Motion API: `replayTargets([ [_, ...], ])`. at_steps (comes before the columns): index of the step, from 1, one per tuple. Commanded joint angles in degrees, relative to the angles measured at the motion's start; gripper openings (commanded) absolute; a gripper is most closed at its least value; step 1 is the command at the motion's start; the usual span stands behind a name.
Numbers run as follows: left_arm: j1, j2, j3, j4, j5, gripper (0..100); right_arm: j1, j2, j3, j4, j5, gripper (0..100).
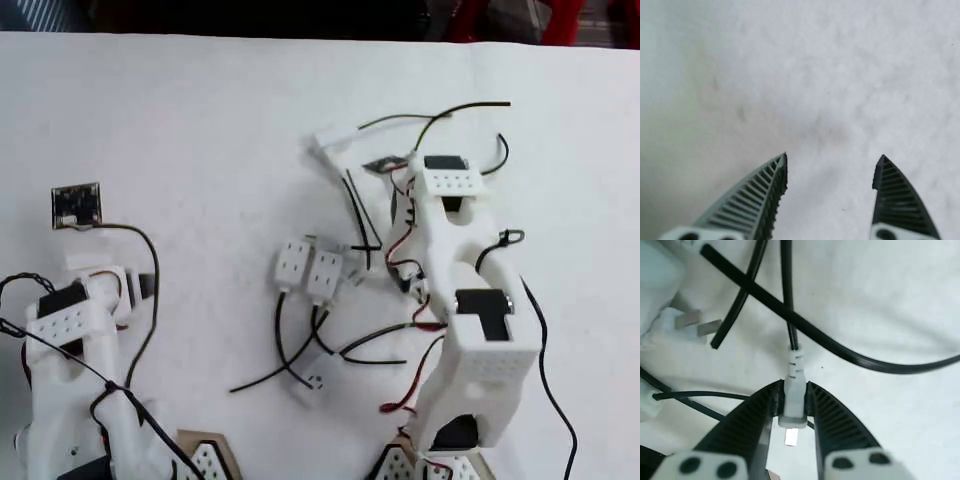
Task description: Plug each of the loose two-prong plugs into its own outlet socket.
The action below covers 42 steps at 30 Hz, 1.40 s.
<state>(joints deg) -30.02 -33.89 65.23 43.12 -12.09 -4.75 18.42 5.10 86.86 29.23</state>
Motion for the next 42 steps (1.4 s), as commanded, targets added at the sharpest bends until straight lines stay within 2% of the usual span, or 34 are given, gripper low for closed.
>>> replayTargets([
  [1,-0.2,-1.5,-0.1,-1.1,0.1,27,-0.2,-10.2,-0.8,4.2,0.0,1.7],
  [7,-0.2,-1.9,-0.2,-1.1,0.1,27,-0.3,-24.7,-0.6,9.8,-0.1,1.7],
  [14,1.2,-2.0,-3.0,0.1,0.2,28,-0.6,-41.8,-0.6,10.4,-0.5,1.7],
  [23,10.6,-2.1,-19.9,16.4,1.0,27,-0.8,-53.8,-0.5,7.7,-6.5,1.7],
  [28,15.0,-2.1,-30.1,24.2,8.0,28,-6.4,-55.3,1.8,7.0,-12.0,1.7],
  [35,19.9,-5.1,-37.3,30.2,14.1,27,-15.3,-64.3,17.9,-7.3,-19.4,1.7],
  [39,22.4,-15.8,-34.6,29.0,14.3,28,-18.6,-70.4,28.8,-16.2,-22.5,1.7],
  [42,24.0,-23.8,-28.7,24.4,14.4,28,-20.8,-73.0,34.5,-20.6,-24.8,1.7],
])
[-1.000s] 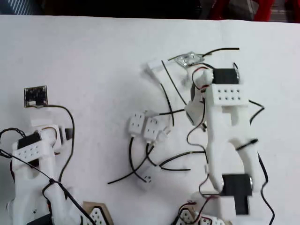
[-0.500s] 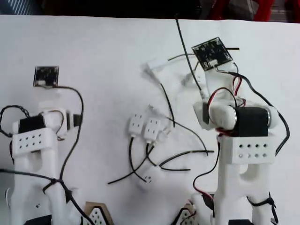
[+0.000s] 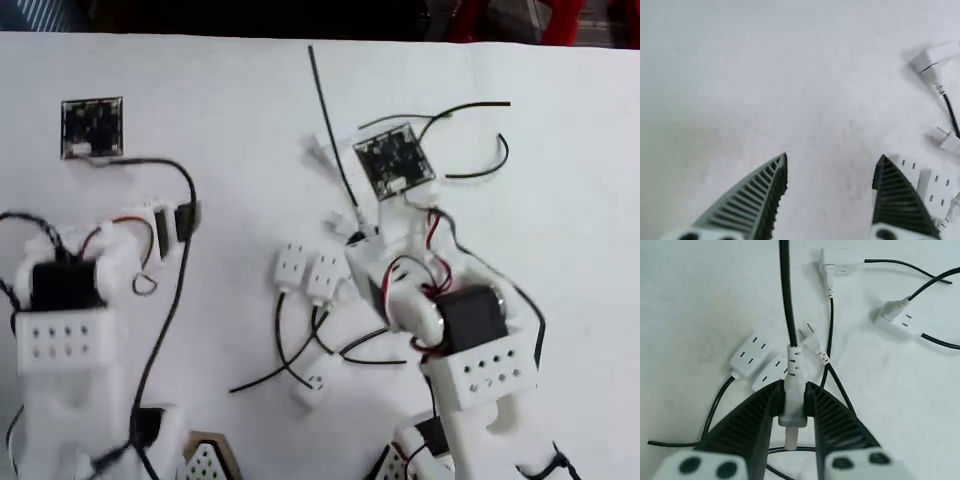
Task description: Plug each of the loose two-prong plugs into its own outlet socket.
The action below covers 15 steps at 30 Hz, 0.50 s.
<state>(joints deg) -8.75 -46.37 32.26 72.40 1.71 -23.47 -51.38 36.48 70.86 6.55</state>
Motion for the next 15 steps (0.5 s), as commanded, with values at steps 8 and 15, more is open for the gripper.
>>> replayTargets([
  [8,9.5,-23.3,25.1,-19.8,0.7,28,-15.7,-9.5,9.5,-6.6,-8.7,1.7],
  [15,17.2,-33.7,30.0,-19.2,0.6,28,-21.5,-12.1,15.2,-11.2,-8.7,1.7],
])
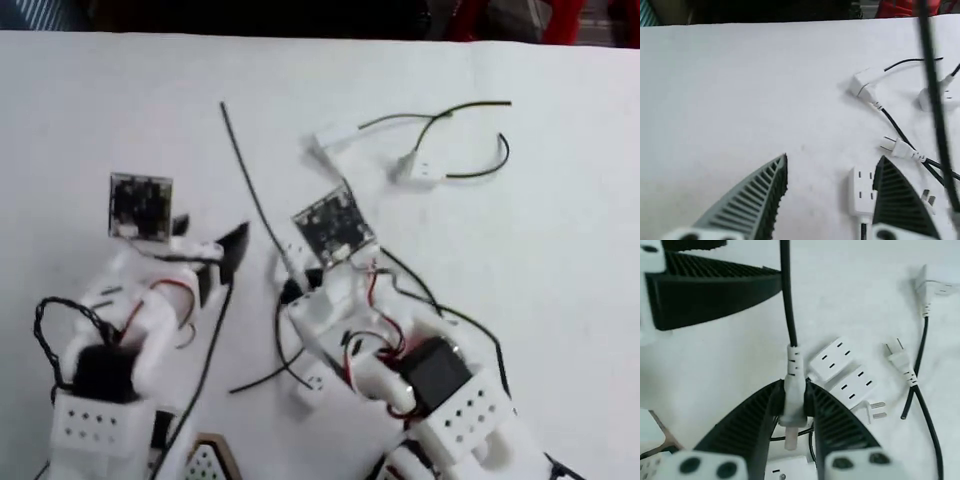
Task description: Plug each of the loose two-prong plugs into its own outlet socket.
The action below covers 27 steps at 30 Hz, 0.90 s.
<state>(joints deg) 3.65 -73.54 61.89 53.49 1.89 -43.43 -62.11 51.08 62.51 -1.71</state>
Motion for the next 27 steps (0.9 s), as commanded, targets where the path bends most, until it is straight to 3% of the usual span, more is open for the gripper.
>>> replayTargets([
  [1,6.4,-8.4,0.4,0.9,0.3,28,-1.9,-1.0,1.3,-3.6,-0.4,1.7],
  [9,17.9,-19.2,1.4,9.0,-4.2,28,-2.2,-0.8,3.1,-5.8,-0.4,1.7],
  [17,18.2,-19.4,2.5,9.8,-5.9,28,-1.9,-0.8,3.3,-5.7,-0.4,1.7],
  [23,20.3,-19.4,2.6,9.8,-12.9,28,-2.0,-0.8,3.3,-5.6,-0.3,1.7],
  [27,13.9,-19.4,2.2,9.4,-12.9,28,-1.9,-1.4,3.3,-5.0,-0.2,1.7],
])
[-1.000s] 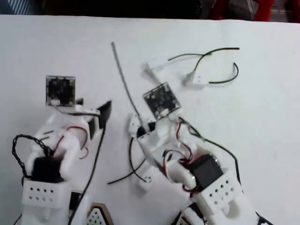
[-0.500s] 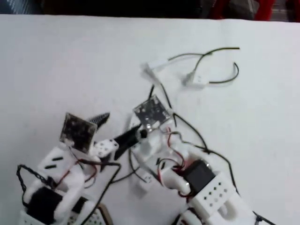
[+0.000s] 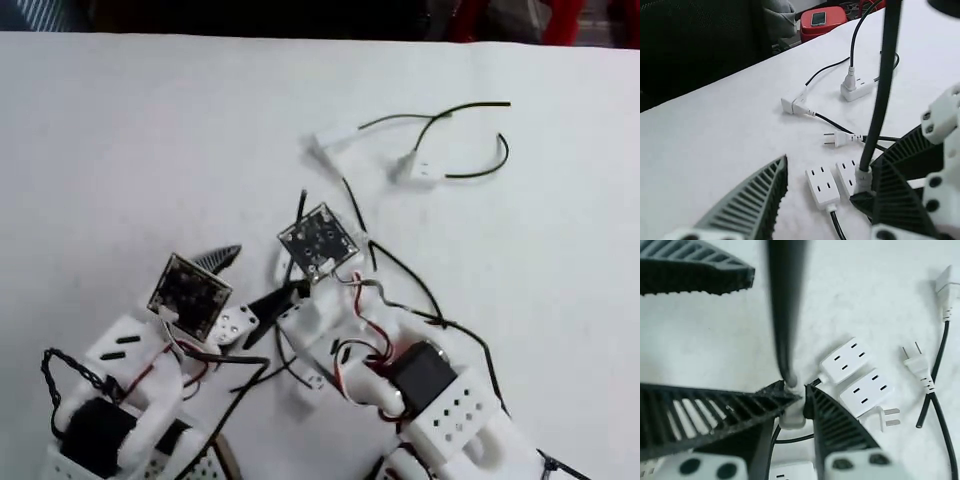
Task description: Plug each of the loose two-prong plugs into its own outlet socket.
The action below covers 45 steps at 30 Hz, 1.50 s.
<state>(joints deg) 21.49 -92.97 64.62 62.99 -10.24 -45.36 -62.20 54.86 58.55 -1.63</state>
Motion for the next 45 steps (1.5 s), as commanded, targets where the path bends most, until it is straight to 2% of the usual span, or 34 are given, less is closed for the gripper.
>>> replayTargets([
  [1,-6.2,0.0,-0.6,-0.2,-0.8,28,0.0,-1.3,-0.7,-0.7,-0.3,1.7],
  [6,-13.8,-0.1,-0.6,-0.9,-0.7,28,0.5,-0.8,-0.5,-1.1,-0.2,1.7],
  [14,-15.6,0.0,2.5,-5.6,0.7,28,0.0,-1.3,-0.8,-0.9,-0.3,1.7],
  [16,-14.3,0.0,2.9,-5.8,1.8,28,-1.5,-1.3,-0.6,-0.9,-0.3,1.7],
  [19,-8.4,-0.1,1.9,-5.5,1.7,28,-3.0,-0.7,-0.4,-0.9,-0.3,1.7],
  [24,-0.4,-0.1,-3.3,0.6,1.5,28,-2.6,-0.7,-0.4,-0.8,-0.2,1.7],
  [28,-0.9,-0.1,-4.3,1.3,1.5,28,0.8,-0.8,-0.4,-0.8,-0.1,1.7],
  [36,-12.5,1.7,-4.1,1.1,1.6,30,13.3,-0.7,0.1,-3.7,-0.4,1.7],
  [40,-13.1,14.1,-6.1,1.1,1.6,35,19.0,-0.7,3.8,-10.3,-0.5,1.7],
  [45,-13.2,34.7,-15.0,2.4,1.6,35,24.4,-0.7,10.4,-19.2,-0.5,1.7],
])
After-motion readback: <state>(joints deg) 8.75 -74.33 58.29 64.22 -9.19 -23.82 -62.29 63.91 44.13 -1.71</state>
